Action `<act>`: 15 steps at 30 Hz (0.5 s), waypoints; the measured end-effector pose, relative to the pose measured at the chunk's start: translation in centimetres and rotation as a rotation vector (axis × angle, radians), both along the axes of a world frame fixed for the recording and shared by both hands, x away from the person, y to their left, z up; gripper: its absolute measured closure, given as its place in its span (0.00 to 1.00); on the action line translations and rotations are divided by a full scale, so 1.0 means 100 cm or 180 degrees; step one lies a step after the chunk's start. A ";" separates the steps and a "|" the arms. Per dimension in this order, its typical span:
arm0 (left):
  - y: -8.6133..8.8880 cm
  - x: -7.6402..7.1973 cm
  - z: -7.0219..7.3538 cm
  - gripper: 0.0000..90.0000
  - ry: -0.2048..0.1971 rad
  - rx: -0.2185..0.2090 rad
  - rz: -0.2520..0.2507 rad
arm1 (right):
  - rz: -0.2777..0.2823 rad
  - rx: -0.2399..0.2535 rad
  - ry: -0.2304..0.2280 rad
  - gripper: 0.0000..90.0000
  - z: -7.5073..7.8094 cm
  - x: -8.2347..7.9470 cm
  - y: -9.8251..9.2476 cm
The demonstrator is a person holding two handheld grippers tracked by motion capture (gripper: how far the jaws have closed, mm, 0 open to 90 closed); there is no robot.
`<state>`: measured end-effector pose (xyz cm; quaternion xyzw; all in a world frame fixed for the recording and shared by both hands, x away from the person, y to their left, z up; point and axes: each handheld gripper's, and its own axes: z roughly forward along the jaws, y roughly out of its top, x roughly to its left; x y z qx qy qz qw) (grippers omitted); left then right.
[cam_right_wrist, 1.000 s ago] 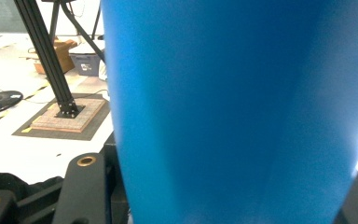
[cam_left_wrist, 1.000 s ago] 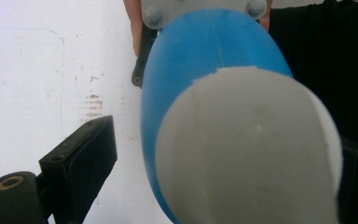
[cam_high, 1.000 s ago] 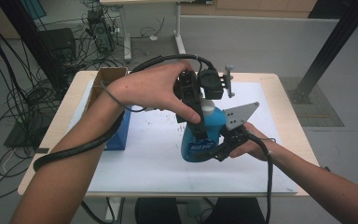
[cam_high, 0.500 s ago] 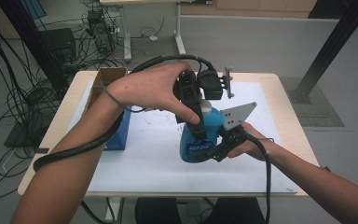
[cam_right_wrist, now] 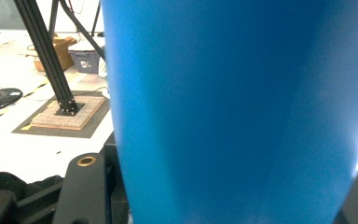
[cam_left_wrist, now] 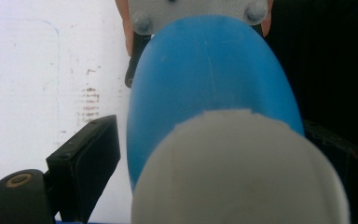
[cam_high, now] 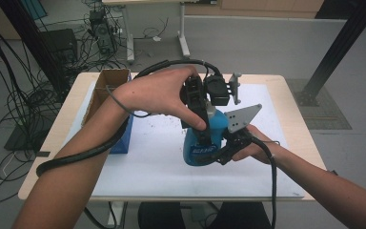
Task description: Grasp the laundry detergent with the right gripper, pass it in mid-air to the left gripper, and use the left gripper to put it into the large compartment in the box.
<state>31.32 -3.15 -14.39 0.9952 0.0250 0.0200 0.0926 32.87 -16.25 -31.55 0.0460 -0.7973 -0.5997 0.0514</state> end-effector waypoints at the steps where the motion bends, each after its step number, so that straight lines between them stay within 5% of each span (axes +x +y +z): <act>1: 0.000 0.000 0.002 0.16 0.0001 -0.0009 0.0011 | -0.0006 0.0010 0.0007 0.45 0.000 0.000 0.000; 15: -0.001 -0.003 0.008 0.20 0.0015 -0.0029 0.0034 | 0.0004 -0.0005 -0.0003 0.45 0.001 -0.001 0.001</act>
